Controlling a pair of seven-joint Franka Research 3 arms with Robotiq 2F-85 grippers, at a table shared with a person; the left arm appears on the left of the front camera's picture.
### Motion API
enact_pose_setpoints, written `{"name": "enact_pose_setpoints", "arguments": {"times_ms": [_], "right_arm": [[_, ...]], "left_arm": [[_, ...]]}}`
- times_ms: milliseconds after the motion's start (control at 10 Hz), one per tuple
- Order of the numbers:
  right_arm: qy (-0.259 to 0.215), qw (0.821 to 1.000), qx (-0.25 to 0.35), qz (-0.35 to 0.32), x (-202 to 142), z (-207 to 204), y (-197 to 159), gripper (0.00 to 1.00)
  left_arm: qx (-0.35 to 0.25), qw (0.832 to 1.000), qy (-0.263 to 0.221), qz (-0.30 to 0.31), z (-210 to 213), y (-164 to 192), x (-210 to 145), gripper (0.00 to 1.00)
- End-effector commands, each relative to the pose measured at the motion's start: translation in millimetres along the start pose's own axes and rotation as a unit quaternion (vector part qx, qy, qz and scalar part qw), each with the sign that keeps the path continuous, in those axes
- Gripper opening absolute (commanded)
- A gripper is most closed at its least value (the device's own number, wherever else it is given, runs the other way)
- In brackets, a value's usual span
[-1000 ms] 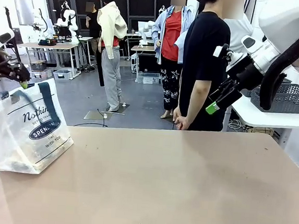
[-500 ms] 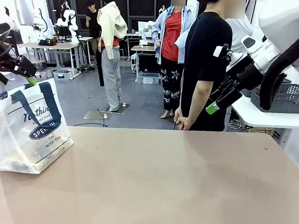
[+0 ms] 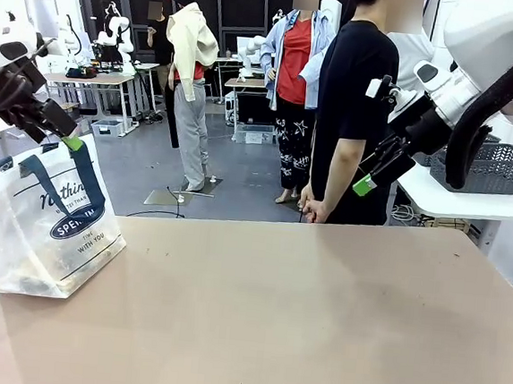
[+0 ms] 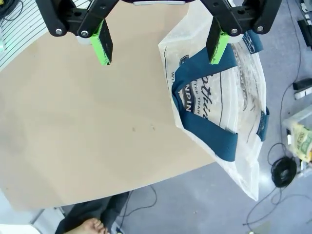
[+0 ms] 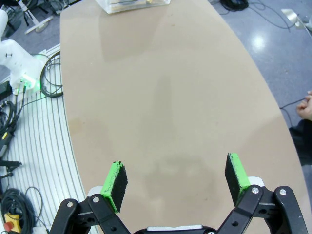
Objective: Transfer purchased items from the store into the shopping bag.
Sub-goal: Move the Reusable shopping bag to the right side of the table.
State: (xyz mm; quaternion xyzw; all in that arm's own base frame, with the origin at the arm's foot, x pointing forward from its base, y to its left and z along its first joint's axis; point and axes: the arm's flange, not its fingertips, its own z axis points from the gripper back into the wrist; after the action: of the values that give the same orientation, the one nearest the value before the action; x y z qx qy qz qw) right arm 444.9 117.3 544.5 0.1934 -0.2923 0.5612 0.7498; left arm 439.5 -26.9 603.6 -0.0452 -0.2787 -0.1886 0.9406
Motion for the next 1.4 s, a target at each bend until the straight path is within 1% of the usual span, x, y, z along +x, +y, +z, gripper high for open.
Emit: {"name": "enact_pose_setpoints", "arguments": {"times_ms": [0, 1100, 1200, 1300], "right_arm": [[0.009, 1.0, 0.0, -0.007, 0.5, -0.5, 1.0, 1.0], [0.009, 1.0, 0.0, -0.007, 0.5, -0.5, 1.0, 1.0], [0.009, 1.0, 0.0, -0.007, 0.5, -0.5, 1.0, 1.0], [0.009, 1.0, 0.0, -0.007, 0.5, -0.5, 1.0, 1.0]], "left_arm": [[0.008, 1.0, -0.003, 0.03, 4.9, 3.3, -4.1, 1.0], [0.008, 1.0, -0.003, 0.03, 4.9, 3.3, -4.1, 1.0], [0.008, 1.0, -0.002, 0.021, 4.3, 5.1, -1.8, 1.0], [-0.048, 0.997, -0.015, -0.054, 2.0, -3.4, -2.8, 1.0]]}}
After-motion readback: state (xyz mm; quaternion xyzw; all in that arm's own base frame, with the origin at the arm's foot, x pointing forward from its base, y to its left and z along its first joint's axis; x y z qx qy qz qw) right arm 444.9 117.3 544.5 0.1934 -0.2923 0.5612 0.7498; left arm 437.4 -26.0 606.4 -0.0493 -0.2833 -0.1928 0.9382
